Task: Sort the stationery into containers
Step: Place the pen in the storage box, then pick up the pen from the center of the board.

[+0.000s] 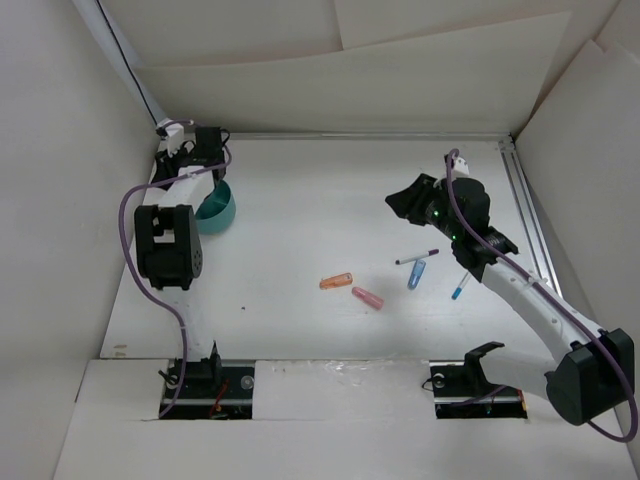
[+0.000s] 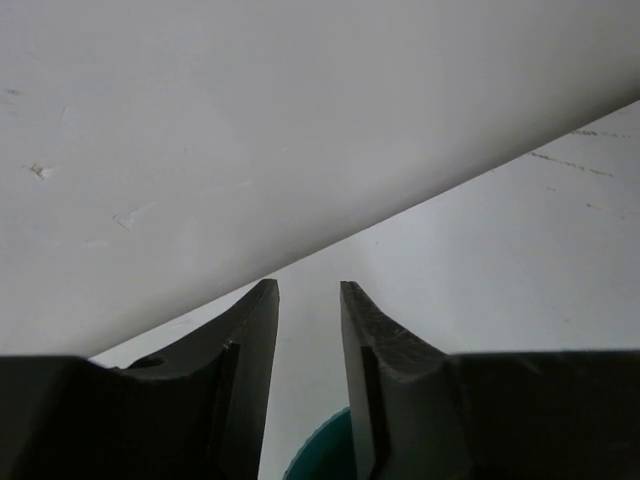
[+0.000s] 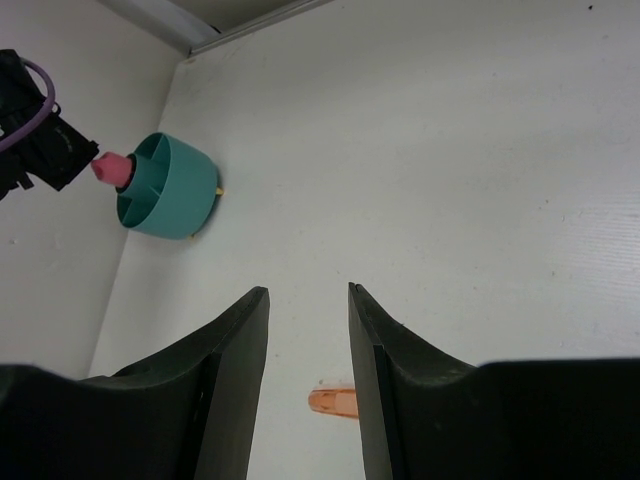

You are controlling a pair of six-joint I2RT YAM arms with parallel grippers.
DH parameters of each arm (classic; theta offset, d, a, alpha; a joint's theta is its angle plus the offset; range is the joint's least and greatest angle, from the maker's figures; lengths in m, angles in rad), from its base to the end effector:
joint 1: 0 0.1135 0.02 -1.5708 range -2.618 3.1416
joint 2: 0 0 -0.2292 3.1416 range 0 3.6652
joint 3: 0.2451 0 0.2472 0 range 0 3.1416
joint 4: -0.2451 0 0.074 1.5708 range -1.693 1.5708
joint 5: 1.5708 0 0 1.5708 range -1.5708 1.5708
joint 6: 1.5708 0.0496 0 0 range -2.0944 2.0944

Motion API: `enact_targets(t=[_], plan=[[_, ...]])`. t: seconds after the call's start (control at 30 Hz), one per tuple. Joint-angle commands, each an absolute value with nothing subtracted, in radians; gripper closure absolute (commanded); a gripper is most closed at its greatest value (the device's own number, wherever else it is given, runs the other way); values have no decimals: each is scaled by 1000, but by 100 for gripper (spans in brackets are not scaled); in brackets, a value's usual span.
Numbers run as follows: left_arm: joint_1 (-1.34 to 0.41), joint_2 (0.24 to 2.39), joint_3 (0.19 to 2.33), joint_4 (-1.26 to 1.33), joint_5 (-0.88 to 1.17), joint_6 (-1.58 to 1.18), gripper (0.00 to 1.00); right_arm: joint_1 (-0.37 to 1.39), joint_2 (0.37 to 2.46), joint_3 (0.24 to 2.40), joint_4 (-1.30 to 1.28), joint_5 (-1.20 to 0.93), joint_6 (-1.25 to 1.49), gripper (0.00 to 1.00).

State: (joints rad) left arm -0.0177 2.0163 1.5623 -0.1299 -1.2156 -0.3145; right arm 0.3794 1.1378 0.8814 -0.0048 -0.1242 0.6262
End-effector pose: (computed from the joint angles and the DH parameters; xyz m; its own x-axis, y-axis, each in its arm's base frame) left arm 0.4375 0.0388 0.2188 -0.2841 -0.1026 -0.9533 -0.9084 0.3469 0.2334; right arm 0.2672 0.1131 0.2869 -0.4749 0.4367 -0.7640 -0.2473 0.7670 0.5921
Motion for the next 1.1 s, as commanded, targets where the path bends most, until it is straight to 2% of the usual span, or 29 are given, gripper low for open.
enact_targets(t=[0.0, 0.23, 0.33, 0.37, 0.43, 0.47, 0.5, 0.6, 0.7, 0.77, 0.8, 0.9, 0.97, 1.03, 1.07], plan=[[-15, 1915, 1565, -155, -1213, -354, 71, 374, 1135, 879, 58, -132, 620, 56], [-15, 1749, 1586, -176, -1074, -402, 66, 374, 1135, 879, 58, -132, 620, 56], [-15, 1630, 1595, -186, -930, -432, 65, 374, 1117, 879, 58, -121, 620, 56], [-15, 1594, 1565, -167, -822, -433, 65, 374, 1117, 868, 58, -104, 620, 67], [-15, 1486, 1523, -146, -703, -445, 67, 374, 1094, 858, 58, -81, 629, 79], [-35, 1448, 1494, -105, -649, -454, 67, 374, 1071, 857, 58, -68, 629, 90], [-49, 1413, 1427, -82, -555, -454, 67, 374, 1060, 857, 58, -37, 629, 95], [-188, 1293, 1294, 1, -499, -463, 74, 365, 1008, 836, 48, 39, 640, 100], [-396, 1253, 1227, 49, -499, -454, 87, 365, 947, 815, 25, 118, 672, 100], [-497, 1270, 1206, 49, -465, -445, 90, 356, 914, 805, 6, 221, 690, 99], [-582, 1308, 1206, 49, -451, -445, 92, 356, 882, 814, -20, 256, 690, 96], [-679, 1383, 1235, 2, -346, -463, 95, 356, 816, 906, -185, 409, 699, 88], [-751, 1462, 1235, 53, -238, -463, 96, 356, 735, 917, -199, 471, 681, 75], [-832, 1561, 1270, 78, -201, -440, 92, 356, 686, 936, -199, 471, 681, 61], [-854, 1598, 1331, 78, -146, -419, 88, 356, 686, 946, -210, 471, 681, 57]])
